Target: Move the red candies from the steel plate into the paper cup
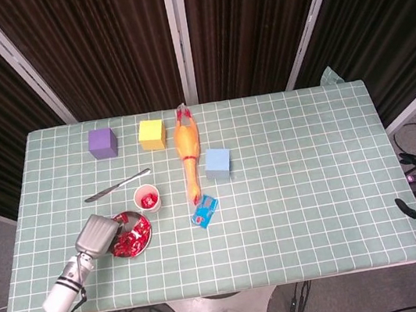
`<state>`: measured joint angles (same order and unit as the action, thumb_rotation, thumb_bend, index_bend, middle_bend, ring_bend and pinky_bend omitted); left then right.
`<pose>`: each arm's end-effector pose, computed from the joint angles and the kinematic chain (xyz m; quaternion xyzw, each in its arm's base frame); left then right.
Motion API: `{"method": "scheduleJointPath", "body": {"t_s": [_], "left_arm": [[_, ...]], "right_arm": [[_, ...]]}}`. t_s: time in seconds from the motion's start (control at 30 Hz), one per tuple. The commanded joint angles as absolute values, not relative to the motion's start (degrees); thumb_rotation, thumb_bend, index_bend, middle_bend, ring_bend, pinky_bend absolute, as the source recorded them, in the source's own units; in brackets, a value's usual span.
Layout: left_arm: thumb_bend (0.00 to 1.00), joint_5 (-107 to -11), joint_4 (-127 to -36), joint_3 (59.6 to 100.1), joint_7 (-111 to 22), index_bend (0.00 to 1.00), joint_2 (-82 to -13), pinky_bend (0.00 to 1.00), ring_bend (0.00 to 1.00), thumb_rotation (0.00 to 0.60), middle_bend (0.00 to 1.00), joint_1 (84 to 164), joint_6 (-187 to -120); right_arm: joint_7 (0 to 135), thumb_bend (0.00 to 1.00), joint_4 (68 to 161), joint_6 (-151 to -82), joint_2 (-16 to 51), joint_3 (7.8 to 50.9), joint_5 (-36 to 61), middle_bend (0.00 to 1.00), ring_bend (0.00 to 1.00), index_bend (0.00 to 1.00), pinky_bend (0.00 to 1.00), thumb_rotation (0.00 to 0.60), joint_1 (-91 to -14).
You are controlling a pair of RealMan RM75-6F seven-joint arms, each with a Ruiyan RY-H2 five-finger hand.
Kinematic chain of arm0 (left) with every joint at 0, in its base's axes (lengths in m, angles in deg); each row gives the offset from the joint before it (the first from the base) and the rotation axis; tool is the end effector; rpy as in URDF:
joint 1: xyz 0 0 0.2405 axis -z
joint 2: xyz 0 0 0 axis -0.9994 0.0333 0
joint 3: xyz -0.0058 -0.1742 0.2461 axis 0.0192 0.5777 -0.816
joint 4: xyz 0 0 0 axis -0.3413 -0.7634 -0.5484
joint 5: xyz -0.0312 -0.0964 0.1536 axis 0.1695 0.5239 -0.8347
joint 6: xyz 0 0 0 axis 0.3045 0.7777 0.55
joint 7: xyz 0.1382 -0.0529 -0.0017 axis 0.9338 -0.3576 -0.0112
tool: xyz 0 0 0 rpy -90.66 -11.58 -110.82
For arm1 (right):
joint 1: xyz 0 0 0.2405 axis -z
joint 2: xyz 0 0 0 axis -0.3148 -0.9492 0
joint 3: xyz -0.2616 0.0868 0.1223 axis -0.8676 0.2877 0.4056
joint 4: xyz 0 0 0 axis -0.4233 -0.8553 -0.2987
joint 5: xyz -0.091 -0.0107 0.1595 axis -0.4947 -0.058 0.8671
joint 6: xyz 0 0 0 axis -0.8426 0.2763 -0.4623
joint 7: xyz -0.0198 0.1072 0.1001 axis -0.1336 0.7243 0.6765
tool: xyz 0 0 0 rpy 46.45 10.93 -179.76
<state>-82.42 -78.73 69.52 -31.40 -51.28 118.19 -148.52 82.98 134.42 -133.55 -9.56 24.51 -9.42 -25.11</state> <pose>-0.3014 0.3116 0.0222 -0.8095 -0.2738 -0.2630 0.4479 -0.3348 -0.2054 0.2458 0.5530 -0.4455 0.4478 0.5433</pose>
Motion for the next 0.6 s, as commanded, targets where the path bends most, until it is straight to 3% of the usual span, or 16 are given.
{"method": "scheduleJointPath", "body": {"t_s": [0.03,0.37,0.6], "left_arm": [[0.56,-82.3,-81.4,70.5,-33.0,0.74,-49.2,1.0,0.94,0.6,0.76,118.1,-149.5],[0.55,-81.2,-88.6,77.0,-34.9,0.74,-44.6,1.0,0.94,0.6,0.76,121.3,-151.5],[0.55,-78.9,-89.2,80.5,-31.3,0.71,-46.6,1.0,0.94,0.6,0.74,127.0,-146.3]], "right_arm": [[83.0,0.19,134.4,-133.6,-9.6,24.5,-9.5,0.23,0.07,0.13,0.42,0.6,-25.1],[83.3,0.19,134.2,-133.8,-9.4,24.4,-9.7,0.23,0.07,0.13,0.42,0.6,-25.0],[83.5,0.19,133.9,-133.5,-9.4,24.5,-9.3,0.23,0.07,0.13,0.42,0.6,-25.0]]}}
